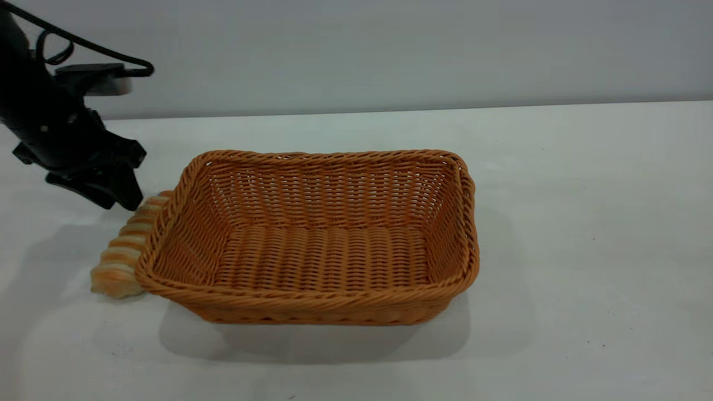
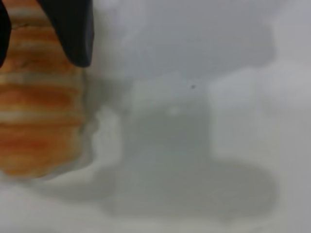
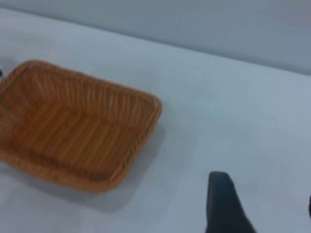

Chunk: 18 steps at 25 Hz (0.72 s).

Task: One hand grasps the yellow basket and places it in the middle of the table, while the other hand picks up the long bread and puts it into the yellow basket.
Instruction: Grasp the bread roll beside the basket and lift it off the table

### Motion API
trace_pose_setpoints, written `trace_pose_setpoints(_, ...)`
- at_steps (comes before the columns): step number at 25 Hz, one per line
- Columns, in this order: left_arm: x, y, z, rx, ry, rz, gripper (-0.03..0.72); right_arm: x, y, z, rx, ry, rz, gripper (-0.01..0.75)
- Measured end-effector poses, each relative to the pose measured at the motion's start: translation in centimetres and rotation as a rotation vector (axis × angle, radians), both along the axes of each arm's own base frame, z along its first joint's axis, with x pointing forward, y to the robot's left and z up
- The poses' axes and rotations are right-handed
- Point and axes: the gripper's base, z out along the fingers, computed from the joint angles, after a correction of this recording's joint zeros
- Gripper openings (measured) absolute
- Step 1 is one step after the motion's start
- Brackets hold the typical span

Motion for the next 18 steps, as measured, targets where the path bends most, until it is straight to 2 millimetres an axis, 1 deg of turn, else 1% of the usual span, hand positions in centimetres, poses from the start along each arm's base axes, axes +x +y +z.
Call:
trace_pose_setpoints(4,0.1,-0.2,-0.1,-0.032,-0.006,0.019,0.385,-2.6,-0.3,-0.1,-0.007,0.018,-0.008,0.396)
trace_pose_setpoints(6,0.1,-0.4,-0.7,-0.052,-0.001,0.008,0.385,-3.9,-0.3,-0.2,0.005,0.031,-0.011,0.389)
trace_pose_setpoints(9,0.0,-0.7,-2.2,-0.083,0.019,-0.014,0.385,-5.4,-0.4,-0.3,0.022,0.028,-0.014,0.371)
trace_pose_setpoints(14,0.2,-0.7,-3.2,-0.110,0.018,-0.025,0.371,-7.1,-0.6,-0.5,0.043,0.021,-0.034,0.343)
trace_pose_setpoints(16,0.2,-0.7,-3.5,-0.108,0.018,-0.024,0.314,-7.5,-0.7,-0.8,0.033,0.046,-0.043,0.337)
trace_pose_setpoints(18,0.2,-0.7,-3.5,-0.107,0.015,-0.023,0.217,-7.8,-0.9,-1.2,0.011,0.079,-0.050,0.333)
